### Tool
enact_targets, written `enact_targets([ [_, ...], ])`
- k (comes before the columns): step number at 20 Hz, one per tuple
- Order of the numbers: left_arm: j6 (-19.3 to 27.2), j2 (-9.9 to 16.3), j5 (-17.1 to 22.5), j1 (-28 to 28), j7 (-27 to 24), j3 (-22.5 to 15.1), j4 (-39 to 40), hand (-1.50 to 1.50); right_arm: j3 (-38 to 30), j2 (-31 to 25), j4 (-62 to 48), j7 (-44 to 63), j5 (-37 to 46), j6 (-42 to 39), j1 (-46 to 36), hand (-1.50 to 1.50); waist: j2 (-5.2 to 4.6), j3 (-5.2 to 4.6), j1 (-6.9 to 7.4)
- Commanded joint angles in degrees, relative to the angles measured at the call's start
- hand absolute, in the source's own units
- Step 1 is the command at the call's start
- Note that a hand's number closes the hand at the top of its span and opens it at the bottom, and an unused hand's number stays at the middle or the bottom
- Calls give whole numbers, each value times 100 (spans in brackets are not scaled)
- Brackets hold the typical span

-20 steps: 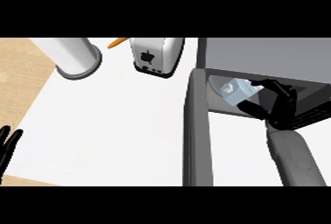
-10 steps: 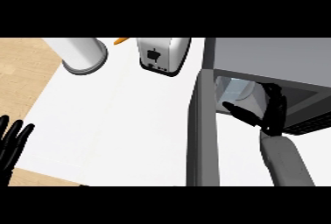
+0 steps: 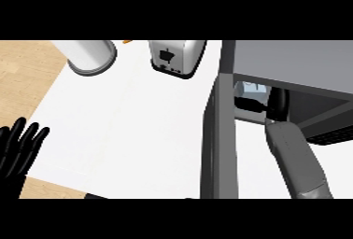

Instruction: Pick up the milk, place it into the microwave and close the microwave

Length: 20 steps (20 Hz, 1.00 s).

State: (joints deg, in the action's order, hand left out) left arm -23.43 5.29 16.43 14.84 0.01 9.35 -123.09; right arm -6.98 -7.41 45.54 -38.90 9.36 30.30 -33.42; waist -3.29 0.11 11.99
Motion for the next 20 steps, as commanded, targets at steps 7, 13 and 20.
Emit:
enact_targets([
  [7,242,-308,-498,-45,42,-419,-39,-150,-281,-377,-1960,1204,67,-311,-1817,-150,-14,20,-229],
  [13,352,-352,-646,-23,107,-457,-147,-150,-386,-540,-2622,924,-20,-1011,-2189,-150,25,22,-398],
  [20,385,-512,-849,20,-7,-739,-58,-150,-748,-399,-3113,457,-249,-962,-2349,-150,41,19,-501],
])
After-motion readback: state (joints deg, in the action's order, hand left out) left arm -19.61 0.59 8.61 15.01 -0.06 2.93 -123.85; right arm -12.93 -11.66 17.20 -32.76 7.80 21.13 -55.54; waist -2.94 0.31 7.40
